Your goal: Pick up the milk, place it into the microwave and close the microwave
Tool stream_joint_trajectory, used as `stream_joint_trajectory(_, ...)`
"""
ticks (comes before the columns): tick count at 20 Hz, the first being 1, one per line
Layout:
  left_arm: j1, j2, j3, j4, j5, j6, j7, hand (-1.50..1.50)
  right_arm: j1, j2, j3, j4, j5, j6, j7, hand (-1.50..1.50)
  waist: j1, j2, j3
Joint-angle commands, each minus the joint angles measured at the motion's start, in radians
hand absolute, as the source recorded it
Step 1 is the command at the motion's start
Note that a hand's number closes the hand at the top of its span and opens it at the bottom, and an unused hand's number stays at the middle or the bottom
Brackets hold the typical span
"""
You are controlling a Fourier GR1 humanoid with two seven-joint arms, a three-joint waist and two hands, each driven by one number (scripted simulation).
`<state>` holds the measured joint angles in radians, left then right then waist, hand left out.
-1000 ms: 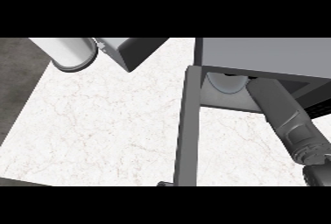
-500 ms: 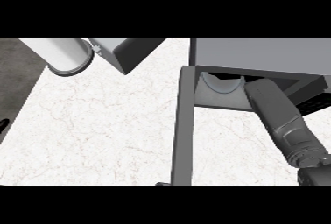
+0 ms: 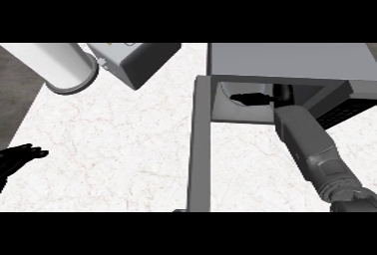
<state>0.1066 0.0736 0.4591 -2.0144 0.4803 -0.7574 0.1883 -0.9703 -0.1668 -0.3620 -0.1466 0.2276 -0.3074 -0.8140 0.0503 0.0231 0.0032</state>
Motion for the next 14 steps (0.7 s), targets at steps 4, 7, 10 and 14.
stream_joint_trajectory(4, -0.036, -0.039, -0.128, -0.051, -0.024, 0.061, 0.102, 1.5, 0.104, 0.036, -0.023, -0.017, -0.054, 0.229, -0.086, -1.5, -0.039, -0.017, -0.001)
stream_joint_trajectory(7, 0.023, -0.072, -0.161, -0.066, -0.029, 0.043, 0.097, 1.5, 0.161, 0.053, -0.029, -0.03, -0.075, 0.263, -0.1, -1.5, -0.038, -0.02, -0.002)
stream_joint_trajectory(10, 0.039, -0.072, -0.244, -0.058, -0.097, 0.093, 0.062, 1.5, 0.214, 0.082, 0.003, -0.093, -0.076, 0.289, -0.1, -1.5, -0.052, -0.026, -0.003)
stream_joint_trajectory(14, 0.059, -0.073, -0.318, -0.087, -0.123, 0.115, 0.072, 1.5, 0.359, 0.129, 0.04, -0.189, -0.077, 0.287, -0.14, -1.5, -0.071, -0.032, -0.004)
